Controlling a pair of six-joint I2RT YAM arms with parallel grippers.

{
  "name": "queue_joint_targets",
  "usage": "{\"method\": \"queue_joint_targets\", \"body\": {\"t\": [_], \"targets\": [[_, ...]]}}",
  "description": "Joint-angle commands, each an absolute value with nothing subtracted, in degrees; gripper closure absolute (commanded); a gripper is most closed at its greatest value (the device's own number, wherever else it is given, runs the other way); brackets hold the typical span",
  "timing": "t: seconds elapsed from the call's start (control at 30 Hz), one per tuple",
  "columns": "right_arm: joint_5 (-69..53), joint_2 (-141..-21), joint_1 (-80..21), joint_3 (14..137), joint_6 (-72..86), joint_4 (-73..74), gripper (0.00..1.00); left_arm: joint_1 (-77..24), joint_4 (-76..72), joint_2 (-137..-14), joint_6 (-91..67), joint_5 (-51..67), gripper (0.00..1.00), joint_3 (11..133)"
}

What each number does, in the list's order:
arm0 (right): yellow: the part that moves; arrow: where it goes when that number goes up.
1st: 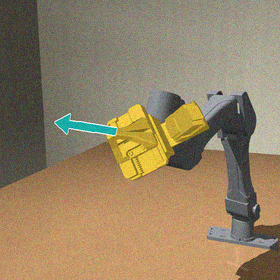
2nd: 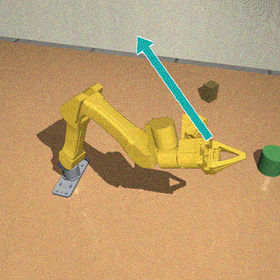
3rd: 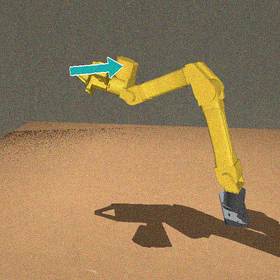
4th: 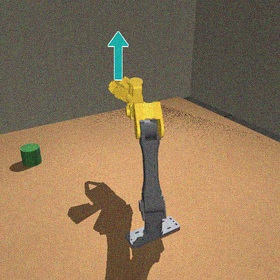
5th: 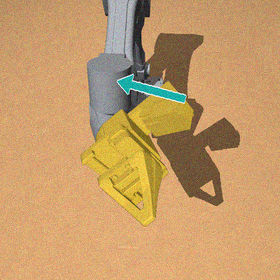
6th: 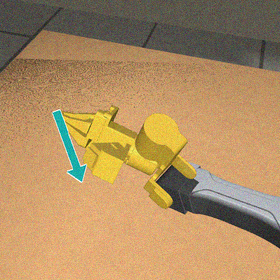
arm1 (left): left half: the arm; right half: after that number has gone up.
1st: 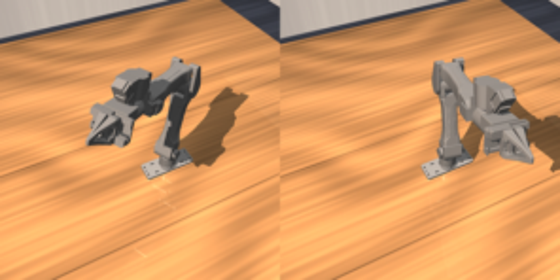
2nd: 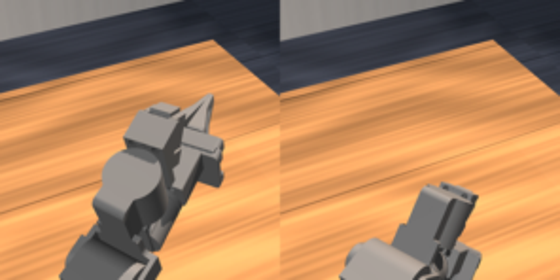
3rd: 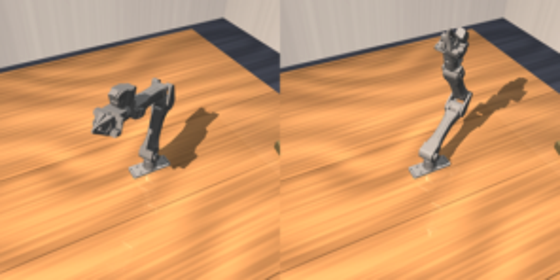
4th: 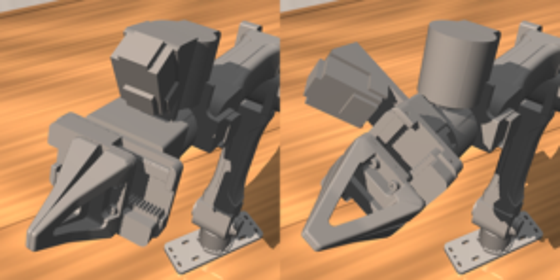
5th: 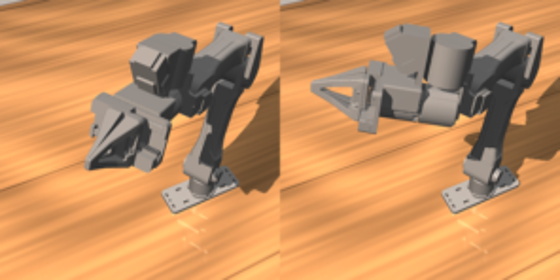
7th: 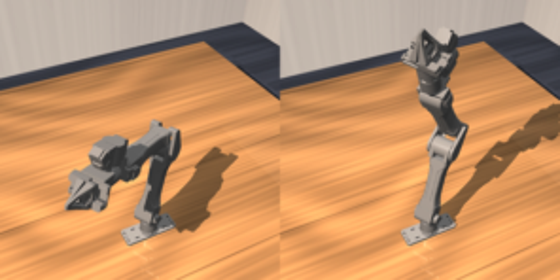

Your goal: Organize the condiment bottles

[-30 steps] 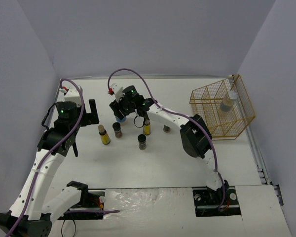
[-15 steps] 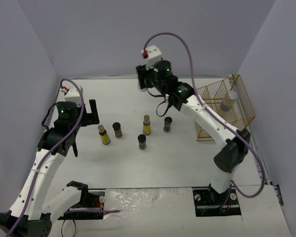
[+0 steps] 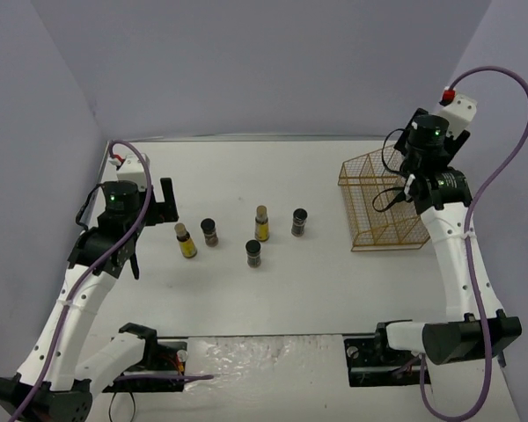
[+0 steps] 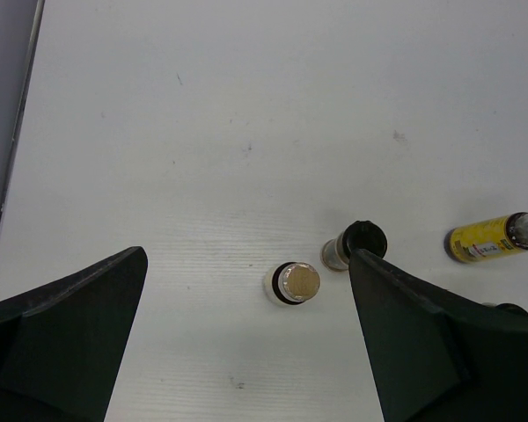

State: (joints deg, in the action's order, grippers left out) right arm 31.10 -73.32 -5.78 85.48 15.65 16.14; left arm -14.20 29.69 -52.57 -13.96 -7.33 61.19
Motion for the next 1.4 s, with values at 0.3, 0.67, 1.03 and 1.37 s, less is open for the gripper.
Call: {"method": "queue_joint_targets", "body": {"t": [0.3,0.67,1.03,1.37], "targets": [[30.3,-73.3,5.5,81.2,22.7,12.7,1.00,-15.0,26.3,-52.6,-14.6,-7.1,0.03,62.8],[32.1,-75.5,6.8,76.8,25.1,11.1,1.00,-15.3,26.3,-52.4,-14.6,-7.0,0.03,62.8],[32.0,-78.5,7.0,71.5,27.0,8.9,0.91,-15.4,26.1,-52.3,-14.6,-7.0,0.03,62.7],[31.9,-81.3,7.1,70.1,28.1,7.4,0.72,-15.4,26.1,-52.3,-14.5,-7.0,0.03,62.6]]}}
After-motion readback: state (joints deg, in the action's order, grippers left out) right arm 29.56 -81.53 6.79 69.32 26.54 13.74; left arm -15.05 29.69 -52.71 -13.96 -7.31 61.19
